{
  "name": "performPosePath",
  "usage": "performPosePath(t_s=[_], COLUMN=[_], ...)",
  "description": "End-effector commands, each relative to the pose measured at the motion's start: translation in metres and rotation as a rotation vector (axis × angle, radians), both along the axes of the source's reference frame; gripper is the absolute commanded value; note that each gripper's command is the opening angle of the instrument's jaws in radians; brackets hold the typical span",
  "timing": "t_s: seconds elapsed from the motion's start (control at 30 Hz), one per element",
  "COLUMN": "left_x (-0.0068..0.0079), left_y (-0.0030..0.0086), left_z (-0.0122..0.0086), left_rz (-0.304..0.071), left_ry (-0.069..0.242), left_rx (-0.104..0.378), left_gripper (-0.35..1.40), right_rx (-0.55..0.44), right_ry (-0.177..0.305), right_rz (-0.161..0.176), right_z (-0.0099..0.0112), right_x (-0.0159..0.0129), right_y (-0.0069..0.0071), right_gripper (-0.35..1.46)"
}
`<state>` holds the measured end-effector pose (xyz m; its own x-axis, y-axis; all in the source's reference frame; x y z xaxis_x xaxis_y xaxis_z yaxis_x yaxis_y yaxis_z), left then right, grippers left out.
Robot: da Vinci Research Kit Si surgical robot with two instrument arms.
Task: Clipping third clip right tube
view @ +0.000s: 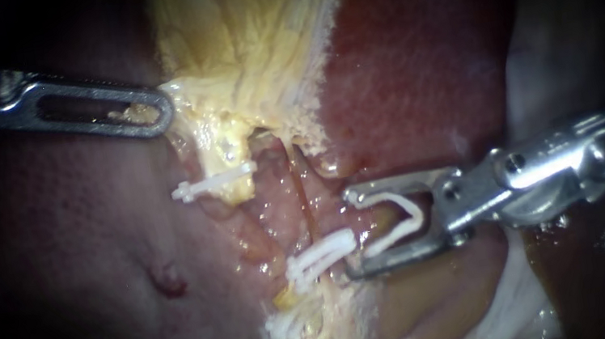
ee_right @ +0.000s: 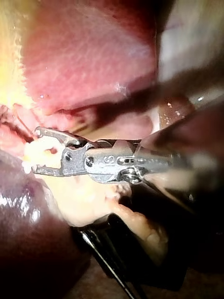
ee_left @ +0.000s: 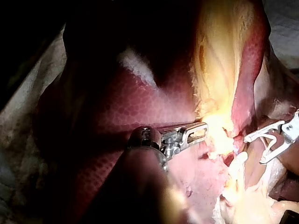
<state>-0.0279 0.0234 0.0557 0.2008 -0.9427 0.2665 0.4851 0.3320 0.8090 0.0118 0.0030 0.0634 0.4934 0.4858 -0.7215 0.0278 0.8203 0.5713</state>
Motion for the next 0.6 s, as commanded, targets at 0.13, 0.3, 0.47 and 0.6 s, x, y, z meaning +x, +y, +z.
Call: performPosePath(t_s=[0.13, 0.3, 0.47, 0.6], left_x=[0.0001, 0.0001, 0.0, 0.0], left_y=[0.0, 0.0, 0.0, 0.0], left_z=[0.0, 0.0, 0.0, 0.0], left_rz=[0.0, 0.0, 0.0, 0.0], left_ry=[0.0, 0.0, 0.0, 0.0], left_rx=[0.0, 0.0, 0.0, 0.0], left_gripper=[-0.35, -0.35, -0.35, -0.35], right_rx=[0.022, 0.037, 0.051, 0.061], right_ry=[-0.007, -0.014, -0.015, -0.015], right_rz=[0.014, 0.026, 0.029, 0.03], right_z=[0.002, 0.0036, 0.0044, 0.0048], right_x=[0.0007, 0.0011, 0.0018, 0.0027], right_y=[0.0013, 0.0024, 0.0031, 0.0035], right_gripper=[0.5, 0.5, 0.5, 0.5])
